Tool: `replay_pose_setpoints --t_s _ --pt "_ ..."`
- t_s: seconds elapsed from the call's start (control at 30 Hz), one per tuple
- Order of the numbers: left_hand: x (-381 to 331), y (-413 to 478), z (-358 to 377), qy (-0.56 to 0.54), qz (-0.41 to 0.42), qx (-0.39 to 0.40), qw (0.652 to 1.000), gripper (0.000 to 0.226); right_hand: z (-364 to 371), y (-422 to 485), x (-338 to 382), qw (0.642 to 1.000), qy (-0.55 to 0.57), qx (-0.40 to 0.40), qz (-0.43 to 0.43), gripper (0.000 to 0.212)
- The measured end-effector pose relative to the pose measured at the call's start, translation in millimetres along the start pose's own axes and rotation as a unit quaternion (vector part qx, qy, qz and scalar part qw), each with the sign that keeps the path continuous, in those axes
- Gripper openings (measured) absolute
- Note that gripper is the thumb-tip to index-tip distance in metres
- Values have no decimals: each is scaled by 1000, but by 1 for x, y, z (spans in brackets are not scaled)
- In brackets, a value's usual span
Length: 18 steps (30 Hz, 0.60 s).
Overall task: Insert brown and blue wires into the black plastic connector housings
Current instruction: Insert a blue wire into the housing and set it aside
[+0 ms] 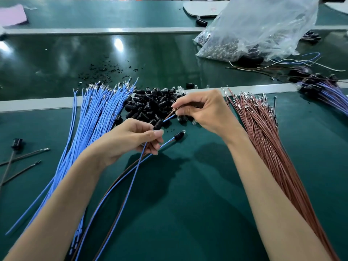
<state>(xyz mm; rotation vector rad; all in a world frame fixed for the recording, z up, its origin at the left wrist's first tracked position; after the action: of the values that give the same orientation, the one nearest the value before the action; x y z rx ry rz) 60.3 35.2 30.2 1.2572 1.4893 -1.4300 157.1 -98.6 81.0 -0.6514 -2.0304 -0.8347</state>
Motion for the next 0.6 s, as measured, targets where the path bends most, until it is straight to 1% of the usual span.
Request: replay_pose_setpoints --t_s 0.1,0.23,0.47,0.6 --pt "-2 0 2 3 14 6 1000 34 -2 0 -2 1000 8 7 3 24" --pt "-5 -1 1 1 13 7 1000 35 -4 -1 -4 999 35 8 11 26" --pt "-10 -6 -1 97 35 25 994 40 1 -2 -5 996 84 13 16 29" --pt "-13 -7 -5 104 51 15 993 40 3 -3 -6 994 108 -4 14 30"
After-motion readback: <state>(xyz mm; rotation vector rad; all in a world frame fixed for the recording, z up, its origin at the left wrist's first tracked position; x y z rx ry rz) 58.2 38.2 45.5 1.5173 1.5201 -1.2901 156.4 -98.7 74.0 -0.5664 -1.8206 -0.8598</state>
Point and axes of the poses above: each hand's wrist, its own y-axis towards the middle knuckle, its own z-axis out of the palm, x = y × z, the point moved 7 cm from there along y, towards the middle knuckle, and after that the axes turned 2 degrees about x, right-handed, at the moved point
